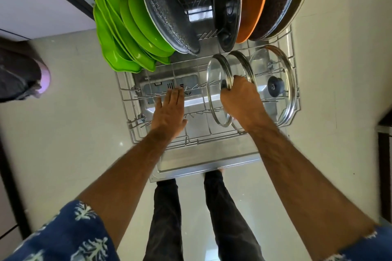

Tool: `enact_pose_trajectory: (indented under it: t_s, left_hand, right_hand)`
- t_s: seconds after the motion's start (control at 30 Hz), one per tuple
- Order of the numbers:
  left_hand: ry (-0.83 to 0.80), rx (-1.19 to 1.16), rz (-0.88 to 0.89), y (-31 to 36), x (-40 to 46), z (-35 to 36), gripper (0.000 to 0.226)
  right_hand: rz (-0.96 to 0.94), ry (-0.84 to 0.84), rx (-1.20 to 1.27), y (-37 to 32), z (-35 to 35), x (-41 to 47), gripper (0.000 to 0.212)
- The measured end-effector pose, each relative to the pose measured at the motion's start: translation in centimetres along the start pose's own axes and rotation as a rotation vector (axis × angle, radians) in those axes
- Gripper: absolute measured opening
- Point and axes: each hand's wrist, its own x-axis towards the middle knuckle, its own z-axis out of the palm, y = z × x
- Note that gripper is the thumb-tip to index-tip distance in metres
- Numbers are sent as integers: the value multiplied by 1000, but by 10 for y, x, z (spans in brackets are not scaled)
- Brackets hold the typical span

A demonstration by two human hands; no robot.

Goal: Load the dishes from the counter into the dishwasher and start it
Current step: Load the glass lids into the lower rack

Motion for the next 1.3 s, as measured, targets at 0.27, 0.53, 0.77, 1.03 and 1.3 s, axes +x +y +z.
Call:
enact_pose_trajectory:
  t_s: [0.27, 0.53, 0.77, 1.03, 1.3]
  left_hand:
    - [-19, 22, -2, 1, 0, 6, 105]
    - [70, 40, -9, -10, -1, 8, 99]
    - [28, 63, 21, -22, -7, 7, 99]
    - [11, 81, 0, -12, -73, -50, 92]
    - [111, 84, -100, 10, -252, -146, 84]
  right_hand:
    - [-32, -23, -103, 6, 0, -5, 21]
    - [24, -60, 52, 23, 46, -12, 25]
    - [44, -130, 98, 26, 51, 13, 32]
    - [56, -233, 107, 13, 15, -54, 70]
    - [-496, -222, -495, -37, -63, -195, 83]
